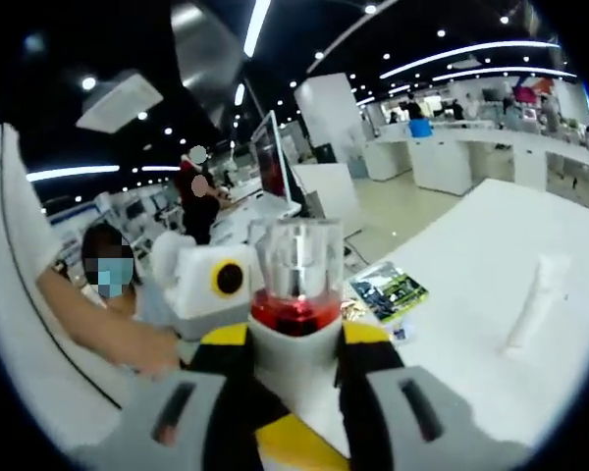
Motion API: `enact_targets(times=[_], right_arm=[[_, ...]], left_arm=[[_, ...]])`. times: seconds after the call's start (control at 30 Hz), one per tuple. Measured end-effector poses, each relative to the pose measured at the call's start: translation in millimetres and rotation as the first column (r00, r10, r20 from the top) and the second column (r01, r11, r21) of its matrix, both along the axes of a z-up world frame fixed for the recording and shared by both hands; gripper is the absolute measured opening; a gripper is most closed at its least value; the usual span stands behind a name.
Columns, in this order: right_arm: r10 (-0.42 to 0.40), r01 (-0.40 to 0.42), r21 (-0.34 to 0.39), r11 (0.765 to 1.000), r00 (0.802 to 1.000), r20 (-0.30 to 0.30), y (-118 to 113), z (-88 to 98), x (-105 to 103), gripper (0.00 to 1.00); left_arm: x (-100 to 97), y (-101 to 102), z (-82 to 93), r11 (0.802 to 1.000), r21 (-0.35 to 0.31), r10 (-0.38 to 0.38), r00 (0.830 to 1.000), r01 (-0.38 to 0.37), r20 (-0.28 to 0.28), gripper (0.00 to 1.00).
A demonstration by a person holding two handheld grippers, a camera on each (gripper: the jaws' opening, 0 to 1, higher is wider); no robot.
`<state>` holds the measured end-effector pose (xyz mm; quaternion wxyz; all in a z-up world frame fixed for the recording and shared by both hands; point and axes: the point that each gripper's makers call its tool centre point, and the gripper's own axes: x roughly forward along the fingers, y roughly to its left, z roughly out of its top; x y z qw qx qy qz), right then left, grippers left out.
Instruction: Arrange the skincare products in the storage area until every visible bottle or jar stands upright without overlapping.
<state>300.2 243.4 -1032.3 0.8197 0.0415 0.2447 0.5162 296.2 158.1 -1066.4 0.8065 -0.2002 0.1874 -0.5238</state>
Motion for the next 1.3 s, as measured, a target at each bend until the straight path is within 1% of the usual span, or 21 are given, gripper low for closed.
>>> enact_targets(times=[0.13, 0.27, 0.37, 0.47, 0.53, 0.6, 0.73, 0.9, 0.97, 1.07, 1.13, 1.2, 1.3], right_arm=[[0.004, -0.004, -0.002, 1.0, 1.0, 0.004, 0.5, 0.9, -0.5, 0.3], [0.005, -0.005, -0.006, 1.0, 1.0, 0.013, 2.5, 0.5, 0.1, 0.3], [0.005, -0.005, -0.008, 1.0, 1.0, 0.016, 3.3, 1.3, 2.5, 0.29], [0.003, -0.003, -0.001, 1.0, 1.0, 0.03, 3.5, 4.8, 6.3, 0.29], [0.0, 0.0, 0.001, 1.0, 0.999, 0.039, 2.8, 6.8, 9.7, 0.29], [-0.005, 0.005, 0.005, 1.0, 0.999, 0.044, 2.0, 8.3, 13.1, 0.29], [-0.01, 0.009, 0.012, 1.0, 0.999, 0.045, 0.0, 10.0, 17.4, 0.29], [-0.006, 0.006, 0.002, 1.0, 0.999, 0.045, -1.0, 8.0, 19.6, 0.29], [-0.007, 0.007, 0.001, 1.0, 0.999, 0.05, -1.7, 8.3, 21.0, 0.29], [-0.014, 0.014, 0.005, 1.0, 0.999, 0.049, -4.0, 9.9, 25.6, 0.29], [-0.024, 0.024, 0.002, 1.0, 0.998, 0.056, -6.3, 10.4, 29.4, 0.29], [-0.035, 0.035, -0.004, 0.999, 0.998, 0.059, -10.6, 9.5, 33.1, 0.29], [-0.051, 0.053, -0.026, 0.998, 0.997, 0.062, -20.0, 5.6, 37.5, 0.29]], left_arm=[[-0.9, 1.2, 0.8, 1.0, 0.002, 0.008, 1.0, -0.008, 0.01, 0.39], [0.3, 3.9, -0.6, 1.0, 0.007, 0.024, 1.0, -0.024, -0.003, 0.4], [0.4, 10.0, -5.4, 0.999, 0.003, 0.04, 0.999, -0.04, -0.032, 0.41], [-1.6, 16.1, -11.7, 0.998, 0.012, 0.055, 0.997, -0.054, -0.049, 0.41], [-3.8, 21.6, -20.4, 0.998, 0.016, 0.069, 0.994, -0.068, -0.085, 0.4], [-5.0, 23.7, -24.0, 0.997, 0.019, 0.074, 0.993, -0.073, -0.096, 0.39], [-7.4, 26.0, -26.9, 0.996, 0.014, 0.088, 0.991, -0.087, -0.102, 0.39], [-10.0, 28.1, -32.9, 0.995, 0.011, 0.098, 0.987, -0.097, -0.127, 0.4], [-12.6, 31.1, -38.3, 0.995, 0.014, 0.1, 0.985, -0.099, -0.142, 0.4], [-15.0, 36.8, -44.5, 0.993, 0.015, 0.122, 0.98, -0.121, -0.157, 0.4], [-15.9, 41.1, -46.2, 0.989, 0.004, 0.144, 0.975, -0.146, -0.167, 0.42], [-16.5, 45.6, -47.6, 0.986, -0.006, 0.163, 0.972, -0.167, -0.169, 0.46], [-15.3, 54.7, -46.6, 0.978, -0.021, 0.202, 0.967, -0.208, -0.156, 0.47]])
